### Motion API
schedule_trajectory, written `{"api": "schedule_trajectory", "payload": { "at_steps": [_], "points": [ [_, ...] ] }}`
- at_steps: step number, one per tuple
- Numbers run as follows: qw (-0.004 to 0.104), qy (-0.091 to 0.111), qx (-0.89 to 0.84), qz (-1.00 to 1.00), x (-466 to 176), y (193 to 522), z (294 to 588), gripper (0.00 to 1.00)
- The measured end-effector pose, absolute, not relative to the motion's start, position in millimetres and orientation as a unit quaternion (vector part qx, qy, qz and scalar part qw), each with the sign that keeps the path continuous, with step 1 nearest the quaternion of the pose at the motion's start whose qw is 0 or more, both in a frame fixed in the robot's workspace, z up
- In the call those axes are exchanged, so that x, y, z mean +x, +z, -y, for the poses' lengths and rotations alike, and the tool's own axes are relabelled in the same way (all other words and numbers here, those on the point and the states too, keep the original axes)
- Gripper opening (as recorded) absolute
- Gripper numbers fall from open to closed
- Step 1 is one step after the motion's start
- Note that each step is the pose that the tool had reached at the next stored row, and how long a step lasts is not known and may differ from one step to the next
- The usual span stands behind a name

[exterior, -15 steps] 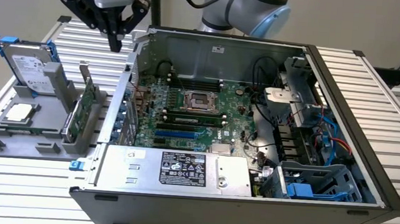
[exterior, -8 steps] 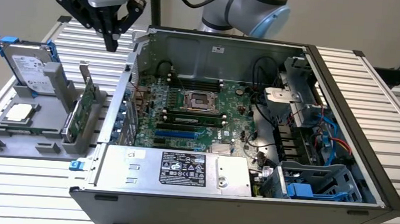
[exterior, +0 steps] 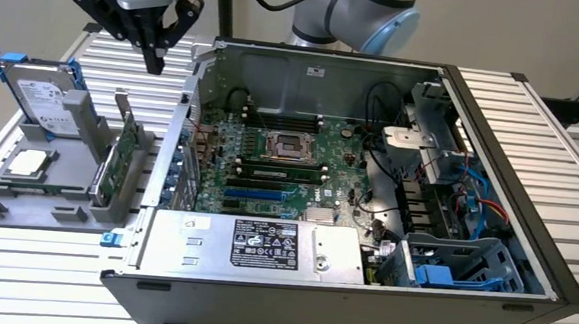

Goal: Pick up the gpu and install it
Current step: 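Reach for the gpu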

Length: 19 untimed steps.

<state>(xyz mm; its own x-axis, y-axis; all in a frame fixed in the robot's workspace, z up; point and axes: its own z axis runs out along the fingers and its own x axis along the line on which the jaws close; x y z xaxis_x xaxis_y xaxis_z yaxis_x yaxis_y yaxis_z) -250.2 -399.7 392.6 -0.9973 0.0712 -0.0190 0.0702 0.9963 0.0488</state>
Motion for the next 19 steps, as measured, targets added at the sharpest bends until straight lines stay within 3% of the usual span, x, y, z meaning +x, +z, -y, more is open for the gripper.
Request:
{"api": "schedule_trajectory", "payload": {
  "at_steps": [19],
  "points": [
    [0.010,0.024,0.035,-0.999,-268.6,392.6,400.0,0.00]
  ]
}}
